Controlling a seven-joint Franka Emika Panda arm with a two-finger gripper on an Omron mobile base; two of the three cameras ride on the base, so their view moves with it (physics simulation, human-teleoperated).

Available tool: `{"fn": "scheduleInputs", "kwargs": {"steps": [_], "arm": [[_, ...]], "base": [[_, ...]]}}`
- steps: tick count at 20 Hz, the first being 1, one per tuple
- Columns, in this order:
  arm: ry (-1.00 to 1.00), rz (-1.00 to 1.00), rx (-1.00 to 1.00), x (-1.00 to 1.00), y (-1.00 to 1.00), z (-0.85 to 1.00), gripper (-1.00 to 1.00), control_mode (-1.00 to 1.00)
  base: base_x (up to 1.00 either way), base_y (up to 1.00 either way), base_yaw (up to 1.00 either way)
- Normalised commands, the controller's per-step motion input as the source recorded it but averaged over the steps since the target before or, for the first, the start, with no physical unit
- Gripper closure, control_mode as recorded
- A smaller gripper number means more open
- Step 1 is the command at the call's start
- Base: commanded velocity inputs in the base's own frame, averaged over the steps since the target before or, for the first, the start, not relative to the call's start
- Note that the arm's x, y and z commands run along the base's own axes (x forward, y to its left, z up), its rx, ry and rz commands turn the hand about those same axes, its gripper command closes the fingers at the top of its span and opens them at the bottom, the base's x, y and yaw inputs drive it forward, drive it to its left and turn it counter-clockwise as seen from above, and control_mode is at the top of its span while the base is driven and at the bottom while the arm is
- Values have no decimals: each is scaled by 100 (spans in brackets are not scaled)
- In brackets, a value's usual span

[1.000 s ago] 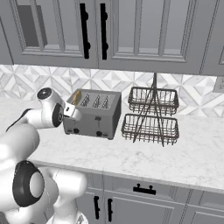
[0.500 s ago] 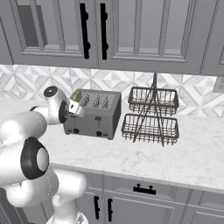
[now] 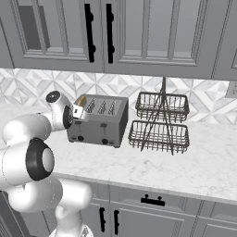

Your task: Start the toaster. Once the lever pops up, take the bread to the plate on the dining counter.

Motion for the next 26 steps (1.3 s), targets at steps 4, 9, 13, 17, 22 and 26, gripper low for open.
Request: {"fn": "scheduleInputs", "kwargs": {"steps": [4,9,13,17,22,26], "arm": [[-6,2,0,-17,-33,-3,-100,-100],[-1,0,1,2,-5,0,-100,-100],[-7,3,-3,-16,0,-24,-100,-100],[-1,0,0,-4,0,-4,-100,-100],[0,0,0,15,0,0,-100,-100],[0,0,0,6,1,0,100,-100]], "base": [[0,0,0],[0,0,0],[0,0,0],[0,0,0],[0,0,0],[0,0,0]]}}
